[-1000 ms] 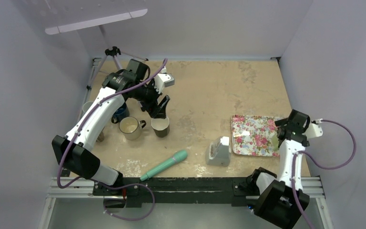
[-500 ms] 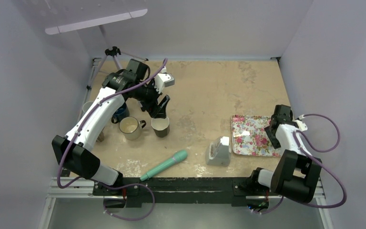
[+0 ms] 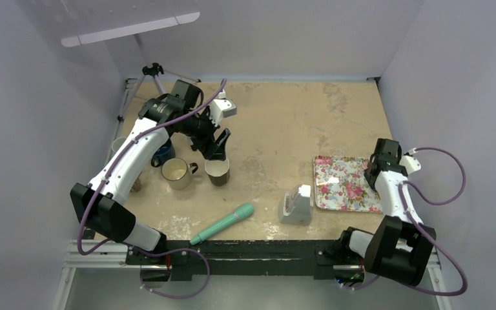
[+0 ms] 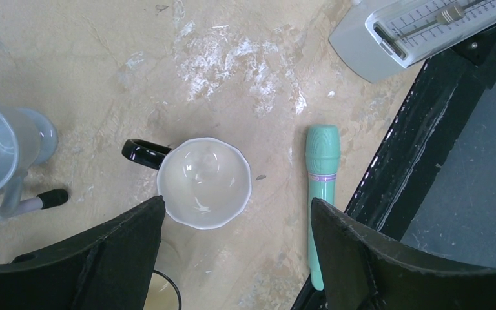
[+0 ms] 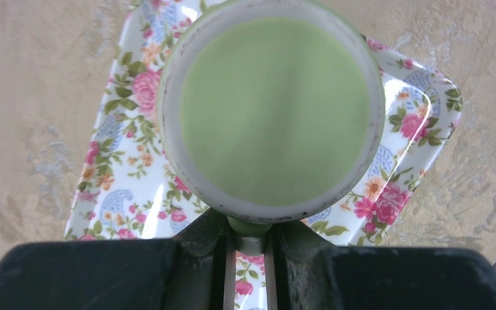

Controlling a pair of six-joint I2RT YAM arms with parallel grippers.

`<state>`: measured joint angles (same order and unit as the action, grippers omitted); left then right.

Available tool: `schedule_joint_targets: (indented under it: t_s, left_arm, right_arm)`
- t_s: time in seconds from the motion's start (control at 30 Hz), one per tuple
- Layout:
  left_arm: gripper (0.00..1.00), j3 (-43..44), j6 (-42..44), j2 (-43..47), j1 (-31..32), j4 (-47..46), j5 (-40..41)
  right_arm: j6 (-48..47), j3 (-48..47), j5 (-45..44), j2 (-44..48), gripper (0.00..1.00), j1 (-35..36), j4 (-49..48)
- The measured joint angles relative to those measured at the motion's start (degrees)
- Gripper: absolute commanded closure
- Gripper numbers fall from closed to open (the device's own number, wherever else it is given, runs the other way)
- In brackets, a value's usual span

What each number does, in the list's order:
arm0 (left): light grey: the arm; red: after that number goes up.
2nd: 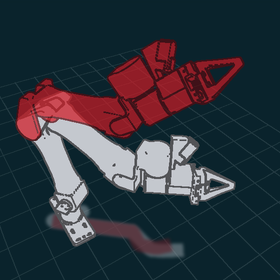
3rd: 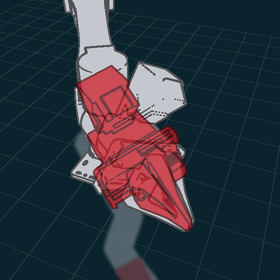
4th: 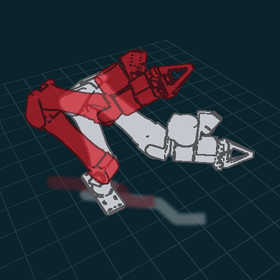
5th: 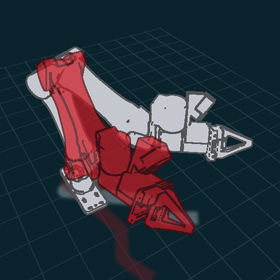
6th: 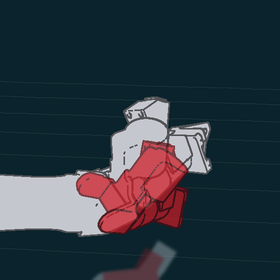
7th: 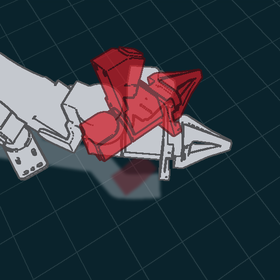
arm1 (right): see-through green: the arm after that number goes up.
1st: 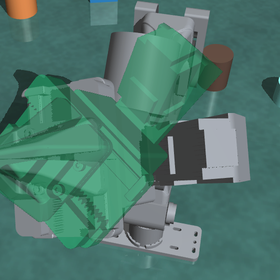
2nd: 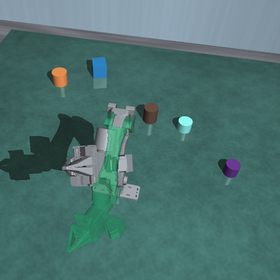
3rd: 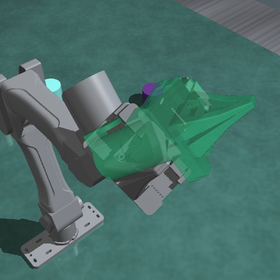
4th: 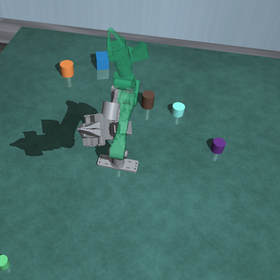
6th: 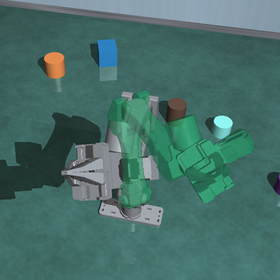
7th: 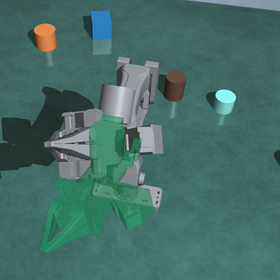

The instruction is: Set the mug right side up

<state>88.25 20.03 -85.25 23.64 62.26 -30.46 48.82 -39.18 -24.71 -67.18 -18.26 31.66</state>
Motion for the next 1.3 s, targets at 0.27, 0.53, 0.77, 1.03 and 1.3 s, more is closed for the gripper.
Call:
schedule_joint_targets:
  t_s: [0.27, 0.53, 0.77, 1.03, 1.3]
  left_arm:
    - [0.14, 0.0, -3.9, 0.0, 0.0, -0.7, -2.6]
    - [0.13, -0.9, -14.4, 0.0, 0.0, -7.7, -9.7]
    - [0.13, -2.7, -30.0, -1.1, 0.4, -19.6, -16.8]
    - [0.09, -2.9, -51.9, -8.1, 2.4, -40.5, -23.6]
    - [0.1, -2.2, -71.6, -16.6, 4.1, -61.1, -26.7]
  right_arm:
    - [-7.5, 0.2, 6.6, 10.0, 1.0, 0.0, -2.6]
    - [-12.8, -1.3, 20.2, 18.8, 1.0, 0.3, -4.5]
    - [-13.1, -5.3, 30.6, 19.8, 1.0, 1.2, -6.9]
    - [-6.0, -5.7, 38.1, 20.7, 1.0, 11.0, -11.3]
    - [6.6, -5.7, 40.9, 19.8, 1.0, 25.3, -23.7]
